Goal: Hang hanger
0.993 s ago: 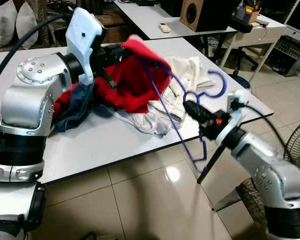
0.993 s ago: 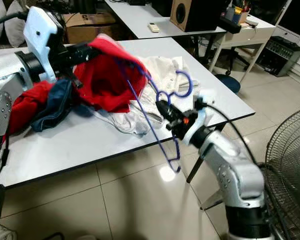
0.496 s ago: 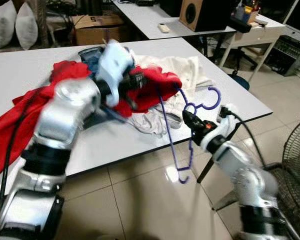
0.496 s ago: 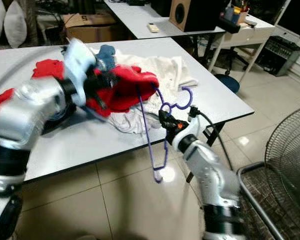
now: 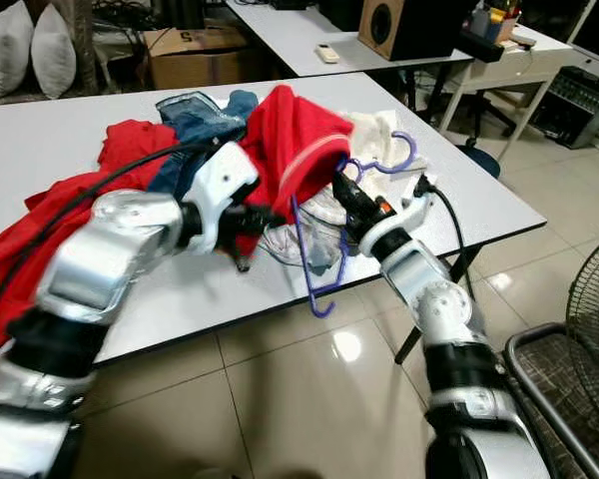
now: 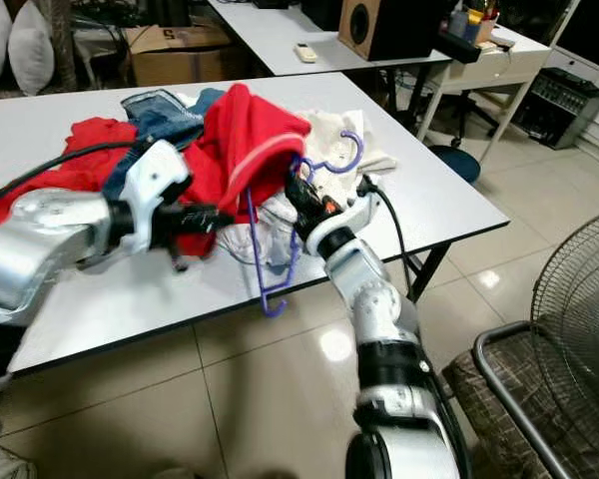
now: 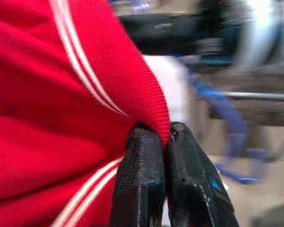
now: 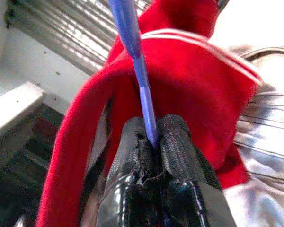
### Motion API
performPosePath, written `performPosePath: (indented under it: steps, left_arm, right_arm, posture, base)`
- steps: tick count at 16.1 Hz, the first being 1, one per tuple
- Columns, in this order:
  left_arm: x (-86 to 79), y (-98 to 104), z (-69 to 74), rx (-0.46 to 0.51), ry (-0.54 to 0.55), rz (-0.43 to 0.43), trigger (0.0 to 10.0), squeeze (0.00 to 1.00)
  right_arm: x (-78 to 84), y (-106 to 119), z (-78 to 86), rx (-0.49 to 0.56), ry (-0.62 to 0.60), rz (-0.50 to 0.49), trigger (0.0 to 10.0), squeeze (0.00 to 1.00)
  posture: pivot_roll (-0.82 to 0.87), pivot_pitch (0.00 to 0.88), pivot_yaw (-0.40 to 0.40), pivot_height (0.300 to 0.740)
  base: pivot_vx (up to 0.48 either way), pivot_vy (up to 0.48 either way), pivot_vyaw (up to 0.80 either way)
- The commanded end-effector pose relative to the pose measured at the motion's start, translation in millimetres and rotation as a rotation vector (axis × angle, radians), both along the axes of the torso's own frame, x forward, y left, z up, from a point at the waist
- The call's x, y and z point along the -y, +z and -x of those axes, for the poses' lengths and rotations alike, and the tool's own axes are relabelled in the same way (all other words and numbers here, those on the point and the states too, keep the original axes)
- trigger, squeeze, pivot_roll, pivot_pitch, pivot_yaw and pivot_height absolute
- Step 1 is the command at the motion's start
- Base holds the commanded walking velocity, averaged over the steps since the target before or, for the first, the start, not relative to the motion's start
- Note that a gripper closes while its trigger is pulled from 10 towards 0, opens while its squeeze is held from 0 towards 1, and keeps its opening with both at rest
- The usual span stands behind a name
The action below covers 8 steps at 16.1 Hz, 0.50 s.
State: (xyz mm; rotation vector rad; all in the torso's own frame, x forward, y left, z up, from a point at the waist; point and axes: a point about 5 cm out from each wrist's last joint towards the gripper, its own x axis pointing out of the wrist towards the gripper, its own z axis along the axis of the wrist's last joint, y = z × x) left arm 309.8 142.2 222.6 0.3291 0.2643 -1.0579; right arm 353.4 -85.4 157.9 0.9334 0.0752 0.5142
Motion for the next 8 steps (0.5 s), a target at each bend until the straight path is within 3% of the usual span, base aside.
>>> performPosePath:
  steps: [1, 4, 6, 8]
  left_arm:
    - [14.3, 8, 15.4, -0.056, -0.163, 0.069, 0.0, 0.00]
    - [28.9, 25, 18.8, -0.090, -0.213, 0.221, 0.0, 0.00]
    - [35.6, 28, 14.6, -0.098, -0.194, 0.265, 0.0, 0.00]
    - [40.3, 23, 16.2, -0.121, -0.198, 0.248, 0.0, 0.00]
  right_arm:
    - [13.0, 24, -12.1, 0.086, -0.108, -0.127, 10.0, 0.00]
    - [14.9, 36, -21.7, 0.090, -0.198, -0.389, 10.0, 0.00]
    - [11.4, 37, -24.5, 0.076, -0.211, -0.497, 10.0, 0.00]
    - [6.2, 39, -26.9, 0.064, -0.217, -0.607, 10.0, 0.00]
  posture:
    - [-0.02, 0.000, -0.077, 0.740]
    - [0.00, 0.000, -0.082, 0.740]
    - [0.00, 0.006, -0.081, 0.740]
    - [0.01, 0.010, -0.077, 0.740]
  base:
    - [0.000, 0.000, 0.00]
    - [0.000, 0.000, 0.00]
    - [0.000, 0.000, 0.00]
    - [0.000, 0.000, 0.00]
